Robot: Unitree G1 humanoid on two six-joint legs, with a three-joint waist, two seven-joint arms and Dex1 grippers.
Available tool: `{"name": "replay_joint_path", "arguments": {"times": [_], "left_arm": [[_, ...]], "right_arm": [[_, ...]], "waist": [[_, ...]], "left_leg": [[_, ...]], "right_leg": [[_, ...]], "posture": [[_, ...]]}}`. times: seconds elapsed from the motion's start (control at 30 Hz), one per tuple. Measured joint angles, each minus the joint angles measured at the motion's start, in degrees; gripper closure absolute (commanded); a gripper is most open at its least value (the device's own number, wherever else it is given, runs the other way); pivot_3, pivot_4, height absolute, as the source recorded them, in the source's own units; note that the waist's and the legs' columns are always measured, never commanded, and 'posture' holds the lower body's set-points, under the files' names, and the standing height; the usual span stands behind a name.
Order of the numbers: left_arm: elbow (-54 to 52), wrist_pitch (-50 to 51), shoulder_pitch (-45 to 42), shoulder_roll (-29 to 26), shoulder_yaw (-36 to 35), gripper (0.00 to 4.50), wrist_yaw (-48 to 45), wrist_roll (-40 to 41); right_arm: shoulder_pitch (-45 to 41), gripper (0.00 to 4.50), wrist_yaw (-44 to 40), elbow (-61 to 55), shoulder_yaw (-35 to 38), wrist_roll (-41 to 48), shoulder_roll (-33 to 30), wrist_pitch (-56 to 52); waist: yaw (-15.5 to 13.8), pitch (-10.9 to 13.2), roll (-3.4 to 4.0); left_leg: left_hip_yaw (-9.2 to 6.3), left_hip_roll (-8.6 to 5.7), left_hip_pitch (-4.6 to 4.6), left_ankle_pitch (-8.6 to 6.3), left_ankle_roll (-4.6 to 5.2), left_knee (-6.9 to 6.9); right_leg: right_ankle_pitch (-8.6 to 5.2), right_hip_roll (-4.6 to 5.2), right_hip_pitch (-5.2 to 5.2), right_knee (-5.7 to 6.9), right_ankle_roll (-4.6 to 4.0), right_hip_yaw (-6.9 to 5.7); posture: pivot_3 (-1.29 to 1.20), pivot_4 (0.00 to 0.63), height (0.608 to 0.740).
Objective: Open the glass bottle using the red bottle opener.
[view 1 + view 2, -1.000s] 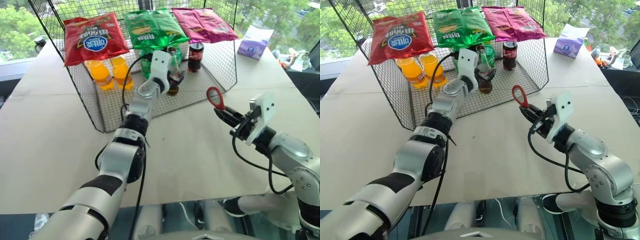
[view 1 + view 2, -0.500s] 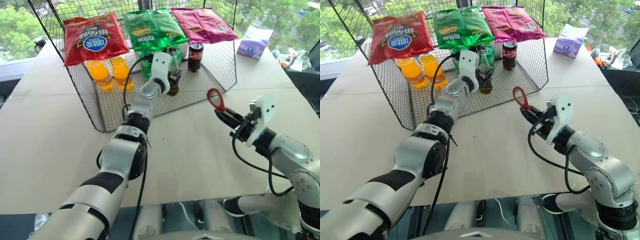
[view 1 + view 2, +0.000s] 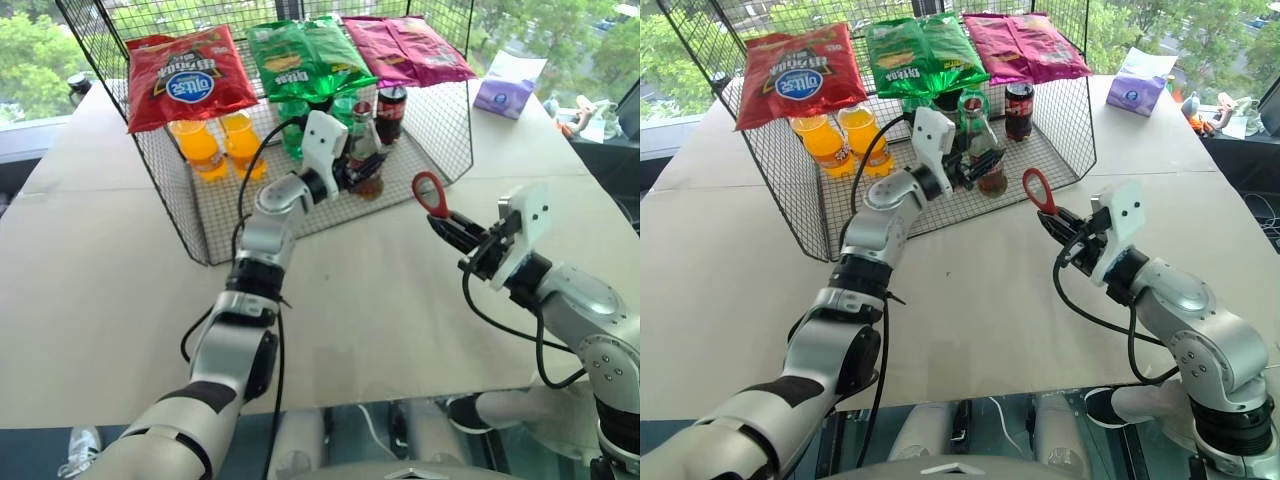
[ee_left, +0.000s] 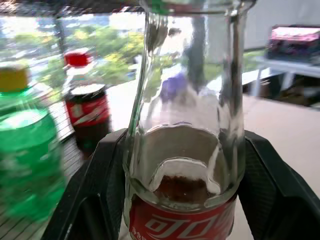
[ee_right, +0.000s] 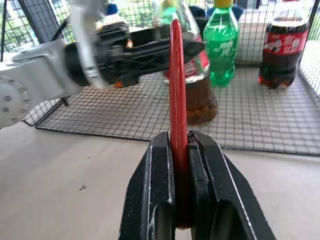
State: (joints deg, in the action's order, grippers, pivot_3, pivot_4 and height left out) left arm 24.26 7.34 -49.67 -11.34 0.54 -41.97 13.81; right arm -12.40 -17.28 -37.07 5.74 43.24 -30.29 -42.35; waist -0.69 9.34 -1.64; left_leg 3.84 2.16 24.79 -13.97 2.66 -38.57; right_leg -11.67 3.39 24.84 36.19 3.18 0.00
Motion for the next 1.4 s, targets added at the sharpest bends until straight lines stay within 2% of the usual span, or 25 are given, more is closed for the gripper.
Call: {"name": "replay_joint_path", "arguments": {"times": [0.2,0.27,0.43,0.47,0.53,0.6,0.67,0.73,0.97,1.4], "left_arm": [[-14.5,10.4,4.1,-5.3,0.4,2.11,-8.0,6.4],[-18.9,14.0,7.1,-7.5,1.1,2.11,-10.1,7.8],[-22.9,18.5,11.3,-10.4,3.0,2.11,-13.0,8.9],[-23.0,18.6,11.4,-10.4,3.1,2.11,-13.1,8.9],[-24.5,19.2,12.7,-11.3,4.5,2.11,-14.3,8.9],[-24.8,19.1,13.3,-11.3,5.0,2.11,-14.7,8.8],[-24.8,18.4,14.3,-11.8,6.8,2.11,-15.5,7.9],[-24.8,17.8,14.4,-12.0,7.0,2.11,-15.9,7.6],[-24.8,16.8,14.4,-12.6,8.4,2.11,-15.7,5.5],[-24.1,15.9,15.1,-11.7,9.7,2.11,-15.1,4.4]], "right_arm": [[-0.2,4.50,-1.0,0.2,-0.5,-5.6,-2.1,2.3],[-0.1,4.50,-1.2,0.2,-1.5,-11.0,-3.5,5.3],[0.5,4.50,-1.7,0.1,-3.3,-18.6,-3.1,12.7],[0.5,4.50,-1.7,0.1,-3.4,-18.9,-3.1,13.0],[1.0,4.50,-1.3,1.2,-6.7,-27.0,-3.2,19.1],[1.1,4.50,-1.0,2.3,-8.3,-30.6,-3.3,21.8],[0.9,4.50,0.7,5.7,-12.7,-39.9,-2.7,29.0],[0.3,4.50,1.9,7.7,-14.9,-45.0,-1.3,33.0],[-0.2,4.50,4.6,11.8,-18.9,-58.9,-0.1,44.9],[-0.2,4.50,12.4,21.6,-20.6,-74.1,3.9,58.6]], "waist": [[0.0,0.0,0.02],[0.1,0.0,0.02],[0.0,0.0,0.02],[0.0,0.0,0.02],[0.0,0.0,0.03],[0.0,0.0,0.03],[0.0,0.0,0.03],[0.0,0.0,0.03],[-0.1,0.0,0.03],[0.0,0.0,0.04]], "left_leg": [[-0.01,0.01,-0.07,0.00,0.00,-0.28],[-0.01,0.01,-0.07,0.00,0.01,-0.44],[-0.06,0.03,-0.07,0.00,0.00,-0.65],[-0.06,0.03,-0.07,0.00,0.00,-0.65],[-0.04,0.01,-0.07,0.00,0.01,-0.67],[-0.04,0.01,-0.07,0.00,0.00,-0.67],[-0.05,0.02,-0.06,0.00,0.00,-0.66],[-0.03,0.03,-0.07,0.00,0.00,-0.67],[-0.02,0.02,-0.06,0.00,0.00,-0.67],[0.04,0.05,-0.15,0.01,-0.01,-0.68]], "right_leg": [[-0.01,-0.01,-0.01,0.35,-0.01,0.04],[-0.02,-0.01,0.00,0.48,-0.01,0.05],[-0.02,-0.04,-0.01,0.61,-0.01,0.05],[-0.02,-0.04,-0.01,0.61,-0.01,0.05],[-0.02,-0.04,-0.03,0.61,-0.02,0.07],[-0.03,-0.04,-0.02,0.61,-0.02,0.07],[-0.03,-0.07,-0.01,0.61,-0.03,0.07],[-0.07,-0.07,-0.01,0.61,-0.10,0.09],[-0.08,-0.07,-0.01,0.60,-0.11,0.10],[-0.11,-0.09,-0.05,0.63,-0.16,0.16]], "posture": [[0.00,0.150,0.740],[0.00,0.150,0.740],[0.00,0.150,0.740],[0.00,0.150,0.740],[0.00,0.150,0.740],[0.00,0.150,0.740],[0.00,0.150,0.740],[0.00,0.150,0.740],[0.00,0.150,0.740],[0.00,0.150,0.740]]}}
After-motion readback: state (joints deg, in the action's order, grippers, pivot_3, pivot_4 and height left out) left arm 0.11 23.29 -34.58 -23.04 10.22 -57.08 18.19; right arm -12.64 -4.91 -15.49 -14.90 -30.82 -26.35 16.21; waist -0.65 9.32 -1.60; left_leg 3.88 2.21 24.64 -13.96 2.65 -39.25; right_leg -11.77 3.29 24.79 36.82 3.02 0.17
